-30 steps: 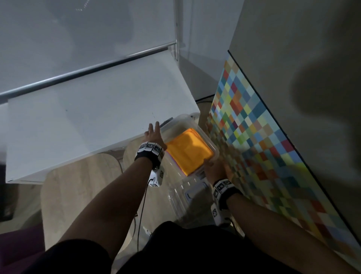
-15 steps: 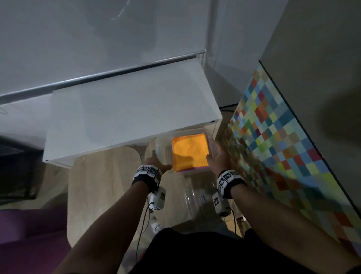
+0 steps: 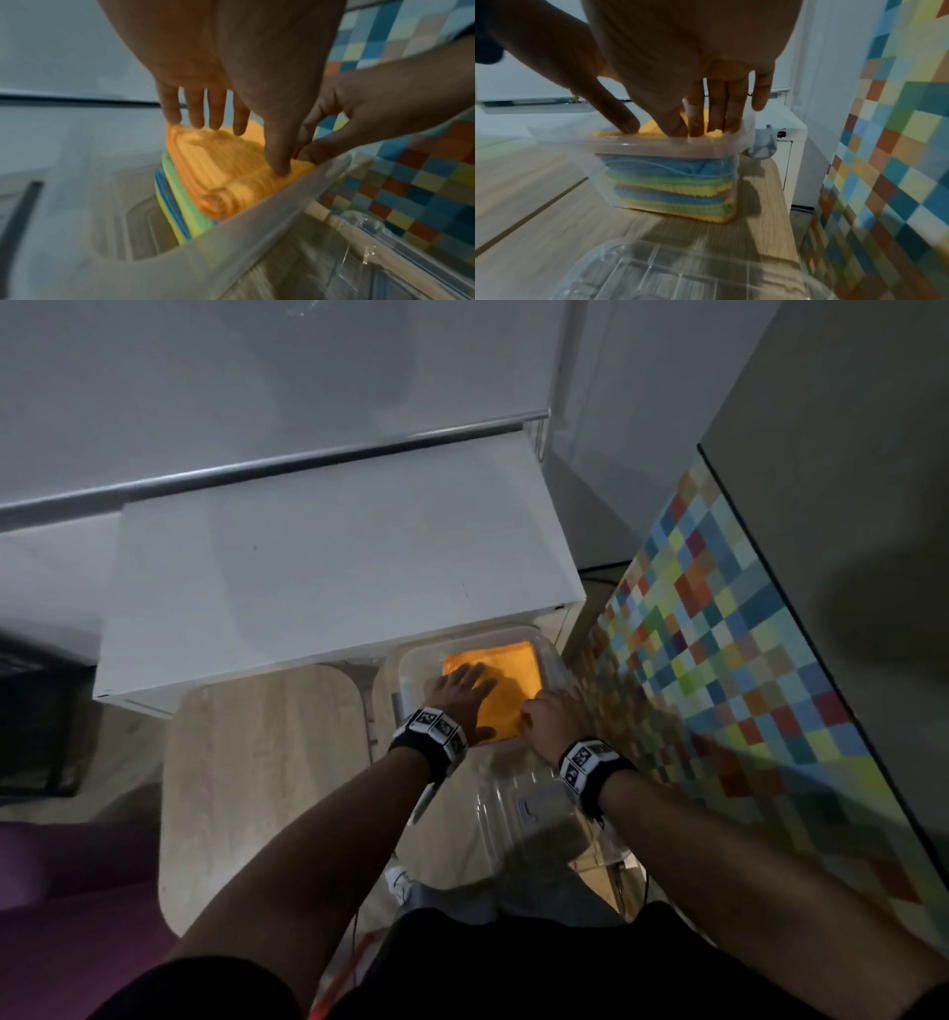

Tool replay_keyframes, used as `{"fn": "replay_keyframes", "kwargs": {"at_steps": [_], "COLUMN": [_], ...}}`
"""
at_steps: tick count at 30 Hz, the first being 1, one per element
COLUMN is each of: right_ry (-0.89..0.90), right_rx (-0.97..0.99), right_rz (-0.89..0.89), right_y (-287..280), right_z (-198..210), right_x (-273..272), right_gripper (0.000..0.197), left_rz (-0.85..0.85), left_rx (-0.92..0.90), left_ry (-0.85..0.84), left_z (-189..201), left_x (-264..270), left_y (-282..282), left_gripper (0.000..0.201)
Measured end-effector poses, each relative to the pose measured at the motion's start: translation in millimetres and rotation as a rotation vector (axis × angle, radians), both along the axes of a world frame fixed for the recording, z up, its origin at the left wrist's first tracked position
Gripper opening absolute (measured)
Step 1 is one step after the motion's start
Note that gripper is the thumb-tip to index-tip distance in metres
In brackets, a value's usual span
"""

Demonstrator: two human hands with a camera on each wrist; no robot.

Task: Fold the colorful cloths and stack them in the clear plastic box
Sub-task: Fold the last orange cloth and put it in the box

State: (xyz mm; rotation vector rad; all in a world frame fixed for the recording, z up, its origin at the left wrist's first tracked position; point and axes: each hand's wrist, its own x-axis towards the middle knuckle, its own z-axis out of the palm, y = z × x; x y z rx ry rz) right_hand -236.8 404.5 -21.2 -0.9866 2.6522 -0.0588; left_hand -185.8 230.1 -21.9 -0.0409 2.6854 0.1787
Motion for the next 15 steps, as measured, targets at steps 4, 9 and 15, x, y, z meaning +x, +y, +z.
{"fn": "replay_keyframes", "kwargs": {"at_steps": [4,9,15], "right_ry": [-0.014,-0.066,0.126], "right_rx": [0.228,-0.144,-0.626], "right_rz": [0.072,-0.035,-0.630], "right_y": [-6,-1,79], "right_z": [5,3,-39], "right_x": [-5,-3,10], "right_gripper": [0.036,0.055,0.028], "left_rz": [0.091,0.114,-0.088], "left_rx": [0.005,0.023,0.285], "left_ry": [-0.125,-0.056,0.307], "left_z": [-22,-13,15], "left_x": [-12,-8,35], "left_y": [3,9,45], "left_gripper": [0.104,0.098,0.021]}}
